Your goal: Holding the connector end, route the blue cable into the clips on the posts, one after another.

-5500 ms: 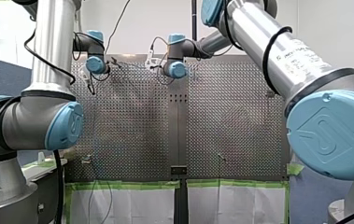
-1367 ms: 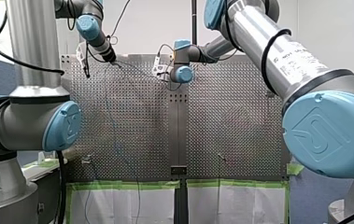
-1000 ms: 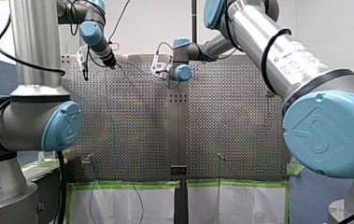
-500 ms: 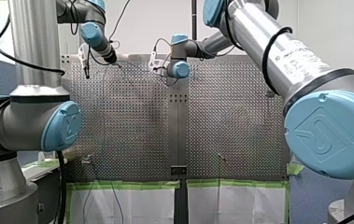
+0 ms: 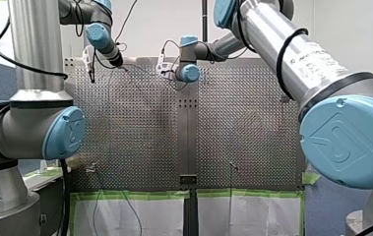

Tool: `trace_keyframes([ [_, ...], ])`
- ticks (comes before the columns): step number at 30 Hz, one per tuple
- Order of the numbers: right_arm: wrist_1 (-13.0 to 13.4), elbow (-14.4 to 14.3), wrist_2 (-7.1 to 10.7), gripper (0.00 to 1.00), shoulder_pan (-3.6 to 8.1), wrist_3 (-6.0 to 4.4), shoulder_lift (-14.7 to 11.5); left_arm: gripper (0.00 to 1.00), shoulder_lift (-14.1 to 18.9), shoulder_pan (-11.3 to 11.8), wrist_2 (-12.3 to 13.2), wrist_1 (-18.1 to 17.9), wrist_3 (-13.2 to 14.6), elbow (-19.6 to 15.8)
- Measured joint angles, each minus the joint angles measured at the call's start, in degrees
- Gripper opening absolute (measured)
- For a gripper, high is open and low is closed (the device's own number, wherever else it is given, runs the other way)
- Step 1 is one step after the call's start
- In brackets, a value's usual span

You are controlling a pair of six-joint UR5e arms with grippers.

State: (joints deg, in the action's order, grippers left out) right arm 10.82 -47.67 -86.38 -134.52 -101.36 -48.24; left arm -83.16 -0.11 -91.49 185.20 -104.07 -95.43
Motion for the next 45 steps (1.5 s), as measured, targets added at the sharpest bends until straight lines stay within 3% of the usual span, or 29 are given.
trace_keyframes([
  [15, -0.1, 0.0, 0.07, 0.00, 0.02, -0.16, 0.0, 1.00, 0.0, -1.2, 0.4, 0.2, 0.5, 0.0],
  [21, -0.3, 0.0, 0.07, 0.00, 0.01, -0.42, 0.0, 1.00, 0.0, -2.7, 2.0, 0.4, 3.0, 0.0],
  [28, -0.5, 0.0, -0.02, 0.00, -0.16, -0.17, 0.0, 1.00, -0.7, -4.3, 1.3, -0.3, 7.2, 0.0],
  [36, -0.4, 0.7, -0.14, 0.00, -1.17, 0.15, -0.1, 1.00, -3.1, -6.2, 1.1, -1.9, 11.3, 0.2],
  [45, -0.4, 1.1, -0.15, 0.00, -1.90, 0.16, -0.1, 1.00, -5.0, -7.5, -1.8, -3.1, 11.5, 3.2],
])
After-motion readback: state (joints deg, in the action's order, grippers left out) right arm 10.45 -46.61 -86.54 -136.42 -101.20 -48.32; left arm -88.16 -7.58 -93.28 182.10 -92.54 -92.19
